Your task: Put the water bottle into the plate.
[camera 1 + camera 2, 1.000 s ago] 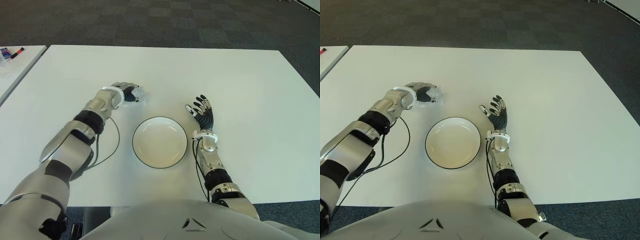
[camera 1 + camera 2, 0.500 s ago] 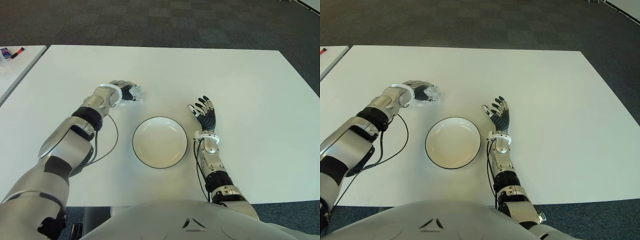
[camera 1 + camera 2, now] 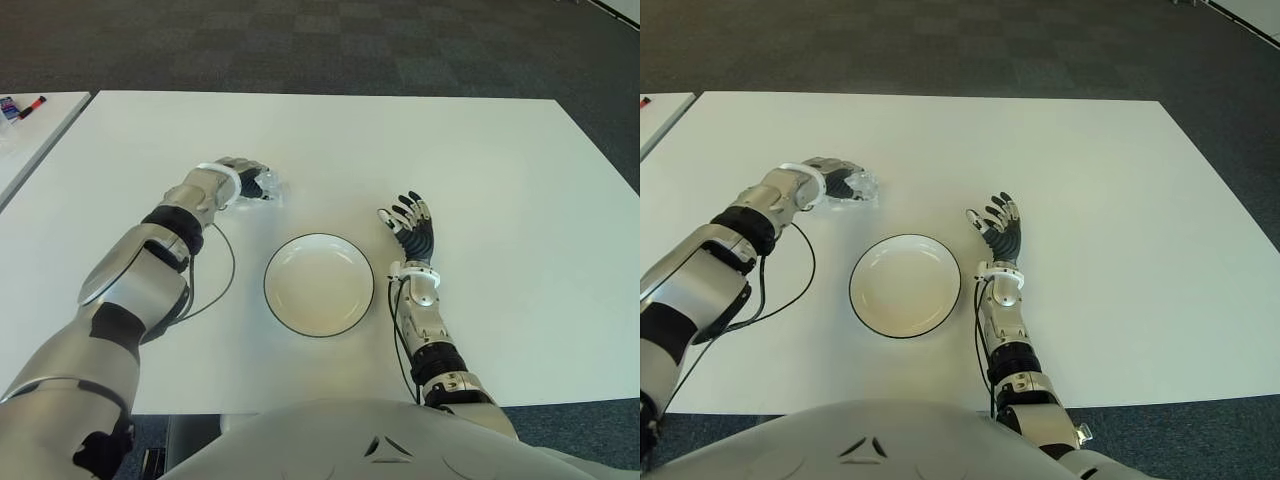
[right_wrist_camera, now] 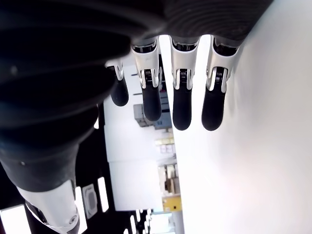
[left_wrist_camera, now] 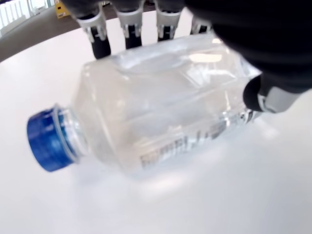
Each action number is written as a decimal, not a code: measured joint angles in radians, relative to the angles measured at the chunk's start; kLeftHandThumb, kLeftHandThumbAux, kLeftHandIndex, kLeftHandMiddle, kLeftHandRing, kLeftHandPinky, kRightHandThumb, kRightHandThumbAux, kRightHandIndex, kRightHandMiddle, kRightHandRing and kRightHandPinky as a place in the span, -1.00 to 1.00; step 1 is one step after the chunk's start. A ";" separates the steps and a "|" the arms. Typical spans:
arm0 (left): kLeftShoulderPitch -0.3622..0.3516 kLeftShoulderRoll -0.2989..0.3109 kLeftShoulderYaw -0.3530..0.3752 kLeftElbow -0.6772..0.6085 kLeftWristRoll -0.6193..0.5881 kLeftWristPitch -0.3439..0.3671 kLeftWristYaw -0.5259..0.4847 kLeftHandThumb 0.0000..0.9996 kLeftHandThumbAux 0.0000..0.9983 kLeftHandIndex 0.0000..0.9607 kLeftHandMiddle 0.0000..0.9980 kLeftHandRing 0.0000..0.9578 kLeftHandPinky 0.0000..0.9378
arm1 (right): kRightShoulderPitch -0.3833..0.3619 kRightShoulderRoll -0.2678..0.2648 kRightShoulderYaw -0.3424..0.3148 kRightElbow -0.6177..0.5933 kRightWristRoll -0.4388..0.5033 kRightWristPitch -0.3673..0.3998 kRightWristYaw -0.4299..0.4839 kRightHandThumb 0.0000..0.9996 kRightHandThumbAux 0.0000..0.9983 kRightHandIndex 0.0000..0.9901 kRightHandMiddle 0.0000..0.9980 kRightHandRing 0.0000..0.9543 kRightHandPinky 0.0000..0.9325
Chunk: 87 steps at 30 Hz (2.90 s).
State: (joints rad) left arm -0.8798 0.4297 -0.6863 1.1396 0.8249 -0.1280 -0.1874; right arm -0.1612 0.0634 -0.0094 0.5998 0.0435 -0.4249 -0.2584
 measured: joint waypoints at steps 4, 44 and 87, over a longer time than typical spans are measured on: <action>-0.008 -0.003 -0.003 0.021 0.001 -0.009 0.003 0.25 -0.45 -1.00 -1.00 -1.00 -0.91 | 0.003 0.000 0.000 -0.010 0.001 -0.006 0.001 0.22 0.54 -0.75 -0.57 -0.48 -0.32; -0.024 -0.015 -0.001 0.082 -0.001 -0.050 0.061 0.32 -0.37 -1.00 -0.99 -0.95 -0.78 | 0.006 0.000 0.003 -0.027 0.021 -0.029 0.003 0.22 0.51 -0.76 -0.56 -0.47 -0.30; 0.042 -0.026 0.059 0.121 -0.043 -0.163 0.363 0.73 0.31 -0.09 0.23 0.64 0.59 | 0.007 0.000 -0.004 -0.020 0.037 -0.060 0.004 0.20 0.46 -0.75 -0.55 -0.44 -0.27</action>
State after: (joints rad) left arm -0.8376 0.4042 -0.6268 1.2608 0.7824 -0.2915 0.1757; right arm -0.1538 0.0637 -0.0134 0.5801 0.0805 -0.4852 -0.2540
